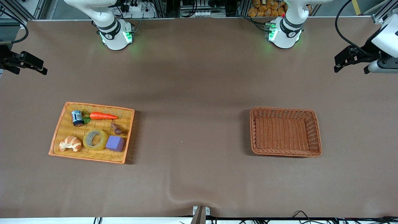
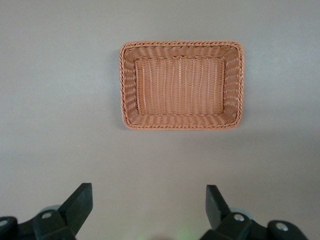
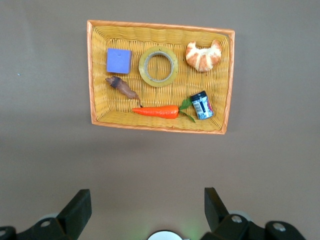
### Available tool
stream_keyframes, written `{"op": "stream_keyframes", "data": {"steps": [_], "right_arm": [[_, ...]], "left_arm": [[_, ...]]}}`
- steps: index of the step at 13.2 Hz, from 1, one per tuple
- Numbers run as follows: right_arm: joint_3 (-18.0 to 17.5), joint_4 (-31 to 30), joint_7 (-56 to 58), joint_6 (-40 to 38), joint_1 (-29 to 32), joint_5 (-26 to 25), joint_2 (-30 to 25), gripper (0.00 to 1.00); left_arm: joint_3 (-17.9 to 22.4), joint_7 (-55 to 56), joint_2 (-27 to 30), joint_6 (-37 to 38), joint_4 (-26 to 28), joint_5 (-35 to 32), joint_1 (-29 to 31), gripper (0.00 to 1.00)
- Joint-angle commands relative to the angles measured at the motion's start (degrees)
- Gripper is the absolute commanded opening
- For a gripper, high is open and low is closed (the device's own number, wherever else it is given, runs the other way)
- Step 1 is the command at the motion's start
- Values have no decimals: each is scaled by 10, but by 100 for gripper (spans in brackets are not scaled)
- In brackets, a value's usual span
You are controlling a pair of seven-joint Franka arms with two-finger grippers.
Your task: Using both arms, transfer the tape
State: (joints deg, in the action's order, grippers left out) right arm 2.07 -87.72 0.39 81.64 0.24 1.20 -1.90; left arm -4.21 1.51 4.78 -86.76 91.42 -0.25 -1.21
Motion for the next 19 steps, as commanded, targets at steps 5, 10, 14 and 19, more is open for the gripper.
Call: {"op": "stream_keyframes", "data": {"steps": [5, 10, 14, 19], "right_arm": [[5, -1, 5, -1, -9, -7, -4, 100], [-11, -12, 10, 47, -9, -8, 14, 100], [-13, -13, 12, 92, -12, -7, 71, 100], [-13, -25, 51, 203, -13, -4, 172, 100]], "left_arm": [[7, 8, -14, 20, -31, 2, 2, 100], [6, 17, -16, 20, -28, 2, 2, 100], [7, 17, -16, 20, -26, 2, 4, 100], [7, 25, -22, 20, -23, 2, 4, 100]]}}
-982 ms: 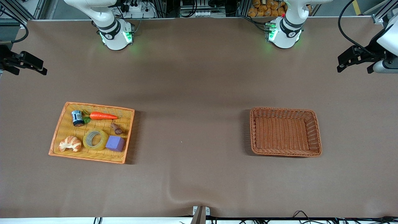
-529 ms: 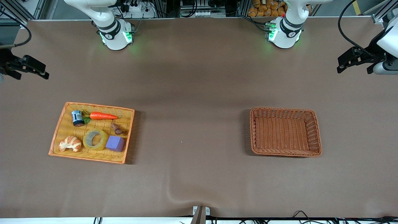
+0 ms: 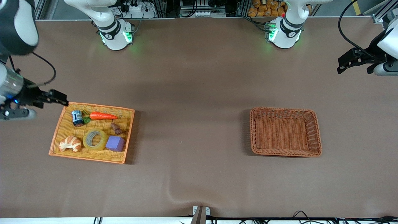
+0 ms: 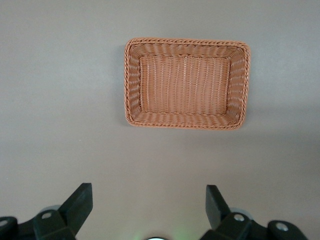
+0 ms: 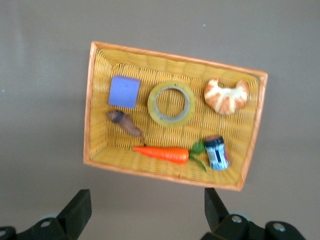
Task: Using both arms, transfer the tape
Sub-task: 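Reach the right gripper down over the yellow tape roll in the tray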
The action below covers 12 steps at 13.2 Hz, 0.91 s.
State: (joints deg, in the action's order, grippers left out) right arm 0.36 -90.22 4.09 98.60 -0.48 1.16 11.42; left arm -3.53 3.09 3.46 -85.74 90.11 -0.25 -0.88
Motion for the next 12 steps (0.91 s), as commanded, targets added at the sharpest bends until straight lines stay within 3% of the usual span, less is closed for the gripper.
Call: {"op": "stream_keyframes", "data": {"steps": [1, 3, 9, 12], "right_arm": [[5, -12, 30, 67, -2, -4, 60, 100], [6, -45, 63, 153, 10, -4, 93, 100], [6, -44, 78, 172, 49, 2, 217, 100], [6, -16, 75, 193, 71, 35, 262, 100]], "left_arm": [[0, 10, -10, 9, -12, 2, 2, 100], [0, 10, -16, 9, -15, 2, -2, 100], [-4, 11, -19, 7, -17, 4, -6, 100], [-4, 10, -19, 7, -16, 3, -4, 100]]}}
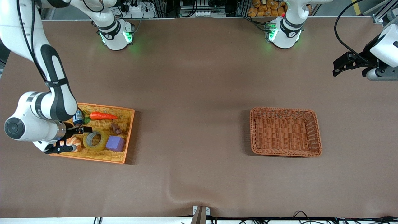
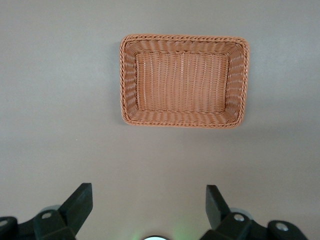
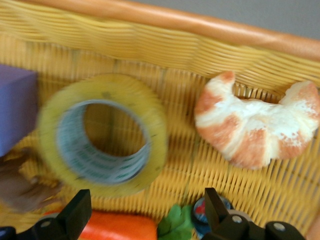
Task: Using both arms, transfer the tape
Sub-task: 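Reach the right gripper down over the yellow tape roll in the tray, then close the right gripper on the rim of the yellow tape roll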
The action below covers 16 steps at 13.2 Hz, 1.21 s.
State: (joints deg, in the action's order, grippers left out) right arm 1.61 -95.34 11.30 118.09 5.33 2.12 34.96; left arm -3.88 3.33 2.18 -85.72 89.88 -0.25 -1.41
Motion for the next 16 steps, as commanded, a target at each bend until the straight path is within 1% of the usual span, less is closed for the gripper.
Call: {"op": "stream_keyframes", "data": {"steps": [1, 5, 11, 16], "right_arm": [[-6, 48, 3, -1, 13, 38, 38, 100], [-6, 42, 3, 30, 11, 44, 46, 100], [-6, 39, 9, 32, 7, 39, 56, 100], [-5, 27, 11, 49, 7, 38, 56, 100]], "left_arm": [[-1, 8, -6, 6, -15, 2, 1, 100], [0, 8, -7, 4, -15, 2, 6, 100], [1, 8, -5, 4, -15, 2, 6, 100], [0, 8, -3, 4, -15, 2, 4, 100]]}}
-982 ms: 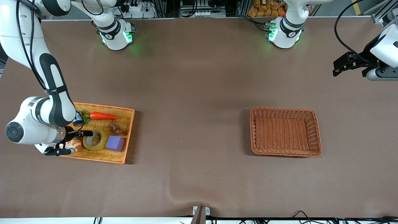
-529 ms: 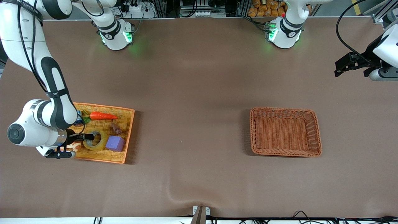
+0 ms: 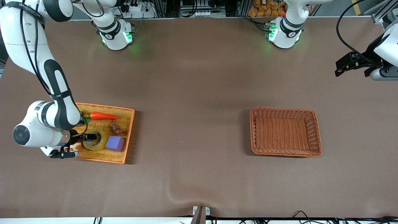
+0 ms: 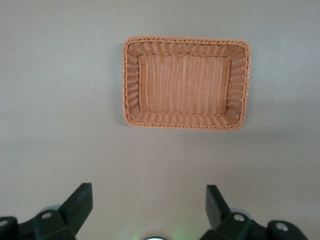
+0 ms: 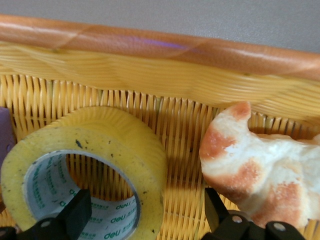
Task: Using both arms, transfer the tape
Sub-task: 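Close the right gripper on the rim of the yellow tape roll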
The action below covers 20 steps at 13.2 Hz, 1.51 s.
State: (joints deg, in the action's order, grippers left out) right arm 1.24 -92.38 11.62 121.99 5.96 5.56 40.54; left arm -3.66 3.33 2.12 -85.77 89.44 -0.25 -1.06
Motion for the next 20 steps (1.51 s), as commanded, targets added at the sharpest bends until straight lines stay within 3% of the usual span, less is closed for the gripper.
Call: {"op": "stream_keyframes", "data": {"steps": [1, 2, 3, 12, 20], "right_arm": [[-1, -12, 9, 21, -2, 2, 0, 95], [-2, -24, 9, 37, -2, 2, -2, 35], [-2, -29, 8, 40, -2, 2, -3, 0], [-3, -24, 24, 10, 3, 6, -19, 0], [-4, -18, 25, -54, -16, 4, -107, 0]], "left_arm": [[-2, 7, -2, 4, -11, 2, 2, 100], [-2, 7, -1, 4, -11, 2, 2, 100], [-2, 7, -1, 4, -11, 2, 2, 100], [1, -5, 2, 4, -12, 2, 3, 100], [0, -5, -1, 4, -12, 9, 2, 100]]}}
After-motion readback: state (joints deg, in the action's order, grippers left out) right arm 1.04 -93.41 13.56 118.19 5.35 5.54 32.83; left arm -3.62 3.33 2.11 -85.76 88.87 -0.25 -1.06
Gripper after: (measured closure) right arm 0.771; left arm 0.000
